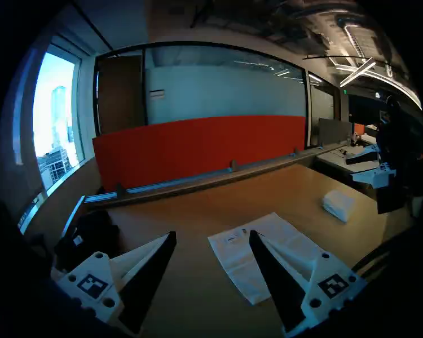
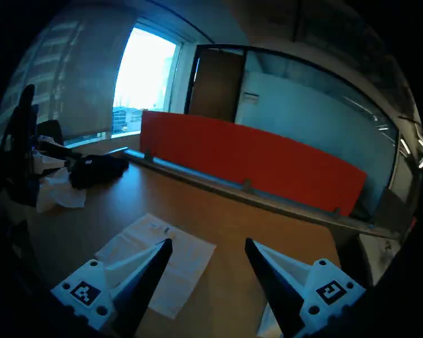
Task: Fold towel
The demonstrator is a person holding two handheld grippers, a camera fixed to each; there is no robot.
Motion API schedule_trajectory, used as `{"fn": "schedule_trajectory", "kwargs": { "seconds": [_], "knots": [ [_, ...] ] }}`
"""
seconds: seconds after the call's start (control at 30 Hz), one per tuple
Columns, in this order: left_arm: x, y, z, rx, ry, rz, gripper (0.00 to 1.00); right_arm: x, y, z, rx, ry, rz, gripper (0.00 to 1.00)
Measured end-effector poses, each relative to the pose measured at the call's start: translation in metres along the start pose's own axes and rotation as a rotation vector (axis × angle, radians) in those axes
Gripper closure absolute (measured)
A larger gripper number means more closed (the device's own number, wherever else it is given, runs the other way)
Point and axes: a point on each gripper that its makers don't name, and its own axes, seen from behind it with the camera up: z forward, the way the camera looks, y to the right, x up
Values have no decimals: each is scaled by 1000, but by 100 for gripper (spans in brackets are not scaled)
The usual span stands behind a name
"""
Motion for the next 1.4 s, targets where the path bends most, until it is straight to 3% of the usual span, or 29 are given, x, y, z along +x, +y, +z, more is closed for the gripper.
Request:
{"fn": "schedule_trajectory", "kwargs": {
  "seconds": [0.2, 0.47, 0.8, 1.4],
  "knots": [
    [-19, 12, 8, -59, -53, 32, 4, -8, -13, 5, 79, -45, -21, 0],
    [-40, 23, 19, -97, -83, 53, 4, -27, -20, 16, 113, -84, -45, 0],
    [-80, 41, 38, -141, -139, 63, 4, -69, -29, 32, 138, -116, -77, 0],
    [-166, 63, 72, -202, -305, 101, 4, -154, -55, 62, 222, -253, -89, 0]
  ]
}}
